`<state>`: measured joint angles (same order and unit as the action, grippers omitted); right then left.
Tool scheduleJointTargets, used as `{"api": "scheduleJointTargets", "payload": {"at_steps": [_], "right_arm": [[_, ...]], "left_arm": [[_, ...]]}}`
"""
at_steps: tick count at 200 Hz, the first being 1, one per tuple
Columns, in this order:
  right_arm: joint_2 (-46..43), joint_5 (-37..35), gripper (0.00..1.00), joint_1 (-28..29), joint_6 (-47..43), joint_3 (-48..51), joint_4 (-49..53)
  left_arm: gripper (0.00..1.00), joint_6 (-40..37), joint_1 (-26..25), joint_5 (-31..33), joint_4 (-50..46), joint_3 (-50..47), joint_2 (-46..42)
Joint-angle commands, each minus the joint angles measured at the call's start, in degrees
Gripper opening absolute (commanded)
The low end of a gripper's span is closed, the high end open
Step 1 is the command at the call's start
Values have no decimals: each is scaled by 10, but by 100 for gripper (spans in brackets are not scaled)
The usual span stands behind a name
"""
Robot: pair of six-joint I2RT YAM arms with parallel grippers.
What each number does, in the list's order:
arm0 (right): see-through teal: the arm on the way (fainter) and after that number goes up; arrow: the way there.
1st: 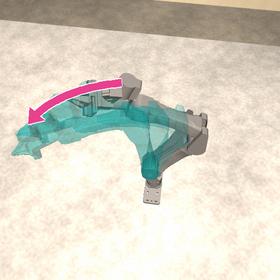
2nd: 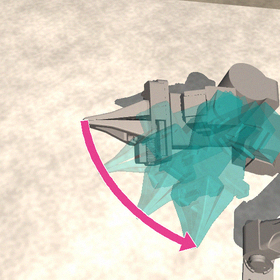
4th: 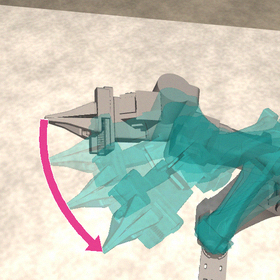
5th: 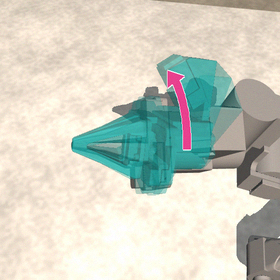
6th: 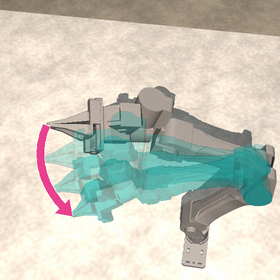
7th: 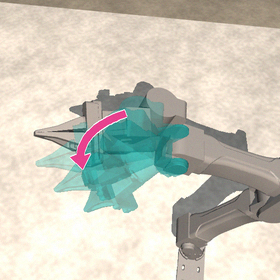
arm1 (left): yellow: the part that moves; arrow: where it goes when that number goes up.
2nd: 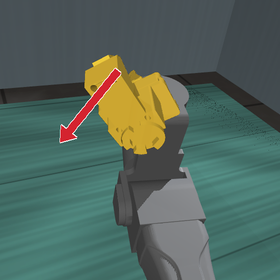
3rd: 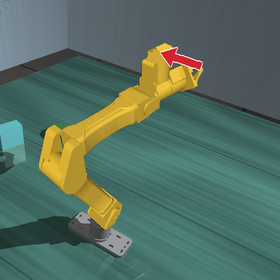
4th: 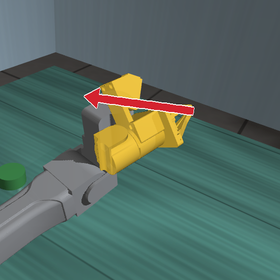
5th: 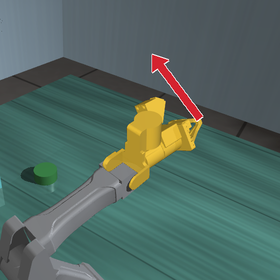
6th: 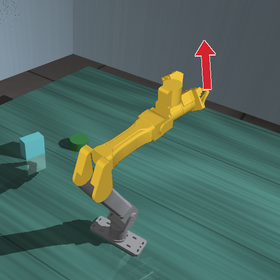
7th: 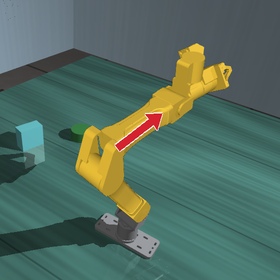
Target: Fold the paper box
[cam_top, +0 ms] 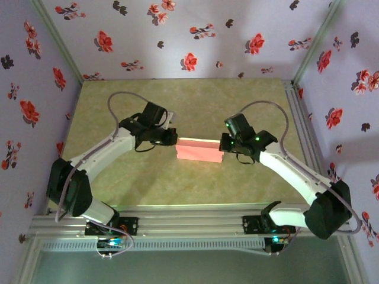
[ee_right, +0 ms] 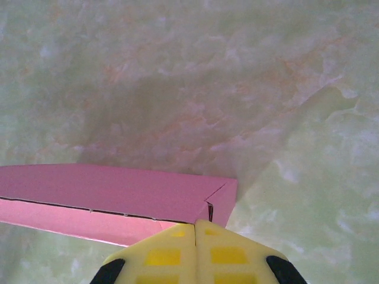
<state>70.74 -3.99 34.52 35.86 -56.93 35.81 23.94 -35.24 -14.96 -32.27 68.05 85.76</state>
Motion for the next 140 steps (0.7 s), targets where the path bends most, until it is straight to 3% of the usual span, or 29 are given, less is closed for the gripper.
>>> {"api": "scheduleJointTargets", "payload": {"at_steps": [1,51,140], "right_arm": [[-27,-22,0,4,16,38,-31],[-83,-26,0,11,14,111,-92],[-96,-46,0,11,9,133,-105]], "left_arm": [[0,3,-7,24,-8,-25,-12],[0,0,-24,57,40,-74,-52],[0,-3,-33,98,68,-114,-73]]}}
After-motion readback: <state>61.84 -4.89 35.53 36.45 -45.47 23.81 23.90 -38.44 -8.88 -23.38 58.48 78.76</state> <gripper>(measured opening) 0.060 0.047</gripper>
